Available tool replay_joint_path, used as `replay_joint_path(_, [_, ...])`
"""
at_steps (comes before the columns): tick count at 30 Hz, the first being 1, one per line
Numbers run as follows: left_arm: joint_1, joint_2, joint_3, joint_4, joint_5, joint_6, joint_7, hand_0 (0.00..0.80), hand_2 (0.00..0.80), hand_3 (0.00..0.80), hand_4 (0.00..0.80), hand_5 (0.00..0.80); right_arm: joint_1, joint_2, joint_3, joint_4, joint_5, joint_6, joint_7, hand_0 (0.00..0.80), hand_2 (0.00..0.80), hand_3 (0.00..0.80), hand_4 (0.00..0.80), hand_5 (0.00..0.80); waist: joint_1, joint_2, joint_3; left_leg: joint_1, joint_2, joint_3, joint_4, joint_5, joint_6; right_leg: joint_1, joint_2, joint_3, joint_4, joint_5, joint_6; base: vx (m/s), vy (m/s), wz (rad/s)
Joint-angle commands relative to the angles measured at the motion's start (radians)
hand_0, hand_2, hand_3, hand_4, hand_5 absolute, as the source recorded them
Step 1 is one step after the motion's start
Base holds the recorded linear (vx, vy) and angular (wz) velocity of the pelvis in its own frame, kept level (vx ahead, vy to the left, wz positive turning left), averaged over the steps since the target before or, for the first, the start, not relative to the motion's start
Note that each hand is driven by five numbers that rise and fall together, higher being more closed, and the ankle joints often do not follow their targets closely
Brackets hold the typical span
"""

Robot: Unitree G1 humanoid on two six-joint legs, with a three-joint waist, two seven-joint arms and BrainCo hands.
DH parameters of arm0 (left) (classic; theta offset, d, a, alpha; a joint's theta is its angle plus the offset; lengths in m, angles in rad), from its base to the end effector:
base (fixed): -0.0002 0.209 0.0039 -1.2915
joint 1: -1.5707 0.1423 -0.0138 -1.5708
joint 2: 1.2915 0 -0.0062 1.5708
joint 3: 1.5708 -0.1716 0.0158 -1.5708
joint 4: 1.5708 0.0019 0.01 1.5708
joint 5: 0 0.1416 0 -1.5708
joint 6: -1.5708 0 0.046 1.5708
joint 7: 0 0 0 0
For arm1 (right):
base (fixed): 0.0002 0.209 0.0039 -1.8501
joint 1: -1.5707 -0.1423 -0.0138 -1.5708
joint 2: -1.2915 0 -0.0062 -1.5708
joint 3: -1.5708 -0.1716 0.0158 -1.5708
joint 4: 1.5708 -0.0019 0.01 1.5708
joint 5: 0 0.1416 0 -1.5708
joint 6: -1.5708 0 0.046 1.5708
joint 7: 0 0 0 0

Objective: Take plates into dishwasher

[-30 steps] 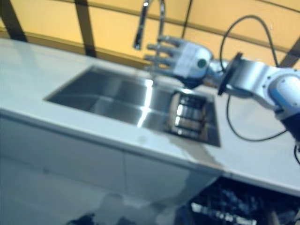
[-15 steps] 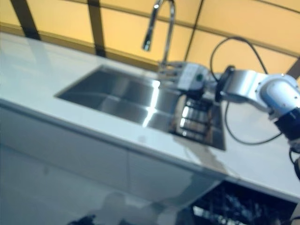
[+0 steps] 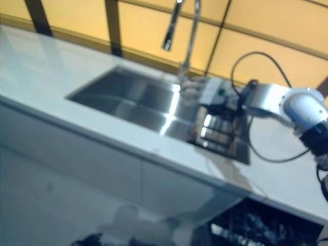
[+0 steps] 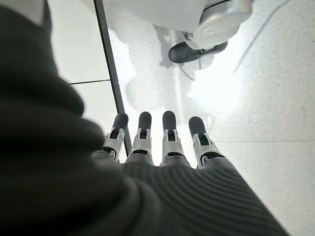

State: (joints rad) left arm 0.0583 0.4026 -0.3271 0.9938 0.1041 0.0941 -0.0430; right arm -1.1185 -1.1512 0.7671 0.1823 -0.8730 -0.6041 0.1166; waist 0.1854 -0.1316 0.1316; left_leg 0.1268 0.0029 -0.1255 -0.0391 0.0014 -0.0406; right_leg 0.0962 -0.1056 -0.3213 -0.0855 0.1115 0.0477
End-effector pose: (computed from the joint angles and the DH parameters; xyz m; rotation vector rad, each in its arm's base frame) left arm 0.0845 0.2503 -0.0897 0.6002 1.1992 -0.1653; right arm 0.2832 -0.1933 0.2699 -2.3080 -0.7883 0.6457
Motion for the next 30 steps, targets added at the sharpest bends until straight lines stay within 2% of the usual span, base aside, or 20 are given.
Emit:
replay_joint_path(1, [-0.005,0.015,-0.03,-0.029,0.025,-0.019,0.002,0.0,0.0,0.0,0.0,0.0,-0.036,-0.032,0.016,0.052,-0.002,0.02,-0.003,0.0,0.0,0.0,0.0,0.0,0.045,-0.008,0.006,-0.056,0.001,0.074,0.056,-0.008,0.005,0.084,0.041,-0.008,0.044,-0.114,0.009,0.0,0.0,0.0])
replay_joint_path(15, [0.016,0.023,-0.029,-0.052,0.039,-0.018,-0.007,0.0,0.0,0.0,0.0,0.0,0.006,-0.038,-0.015,0.141,-0.056,0.044,-0.062,0.0,0.0,0.0,0.0,0.0,0.05,0.001,0.03,-0.079,0.004,0.066,0.082,-0.004,-0.002,0.078,0.039,-0.003,0.042,-0.105,0.011,0.006,-0.008,0.04])
replay_joint_path(30, [0.029,0.039,-0.051,-0.096,0.048,-0.026,-0.024,0.0,0.0,0.0,0.0,0.0,-0.041,-0.026,-0.001,0.224,-0.066,0.116,-0.108,0.0,0.0,0.0,0.0,0.0,0.058,0.011,0.047,-0.114,0.016,0.061,0.076,0.021,-0.014,0.052,0.047,-0.011,0.047,-0.104,0.009,0.013,-0.025,0.03])
